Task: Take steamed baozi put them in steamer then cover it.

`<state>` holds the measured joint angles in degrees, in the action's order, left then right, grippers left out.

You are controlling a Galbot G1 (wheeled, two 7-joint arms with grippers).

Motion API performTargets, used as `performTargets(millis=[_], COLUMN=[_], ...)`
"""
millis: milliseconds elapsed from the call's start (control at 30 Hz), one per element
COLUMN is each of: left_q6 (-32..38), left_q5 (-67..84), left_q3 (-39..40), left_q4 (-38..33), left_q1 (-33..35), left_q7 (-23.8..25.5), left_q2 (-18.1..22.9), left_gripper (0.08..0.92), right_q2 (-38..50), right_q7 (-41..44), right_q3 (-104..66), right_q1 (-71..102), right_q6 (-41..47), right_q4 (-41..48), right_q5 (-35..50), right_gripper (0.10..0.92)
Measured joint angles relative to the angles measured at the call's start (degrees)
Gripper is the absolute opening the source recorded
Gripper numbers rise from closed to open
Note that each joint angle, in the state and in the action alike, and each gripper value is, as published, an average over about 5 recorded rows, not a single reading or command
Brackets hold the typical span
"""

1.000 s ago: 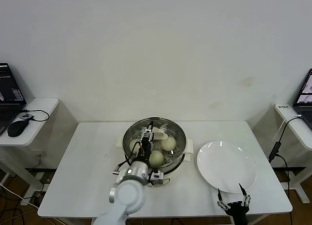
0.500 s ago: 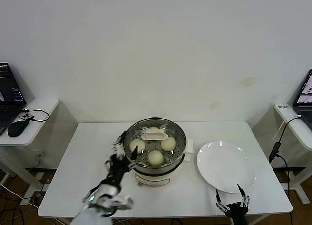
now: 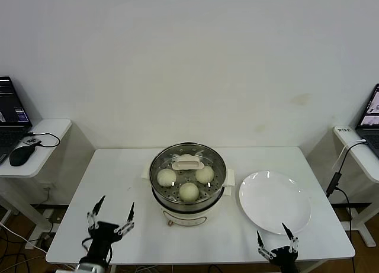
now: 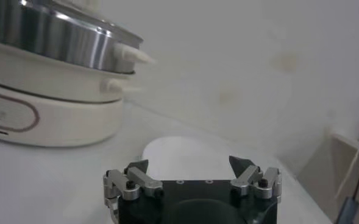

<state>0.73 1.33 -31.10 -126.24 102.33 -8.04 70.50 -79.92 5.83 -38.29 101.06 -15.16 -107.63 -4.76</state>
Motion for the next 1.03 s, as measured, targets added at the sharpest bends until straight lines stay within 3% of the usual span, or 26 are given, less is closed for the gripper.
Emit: performTargets(millis=[433, 1033], left_q6=[4.5, 6.8], left_q5=[12.4, 14.7], left_q3=[-3.3, -3.5], left_q4=[4.0, 7.4], left_q1=[4.3, 5.8], left_q7=[-0.4, 1.1], left_q2=[2.4, 4.4], left_gripper=[0.823, 0.823], right_q2=[0.7, 1.9], right_q7=[0.6, 2.2], right_q3=[2.4, 4.6], right_q1=[0.5, 2.4], right_q6=[0.0, 3.1], right_q4=[-1.2, -3.8], right_q5=[1.5, 4.2], right_gripper=[0.823, 0.823])
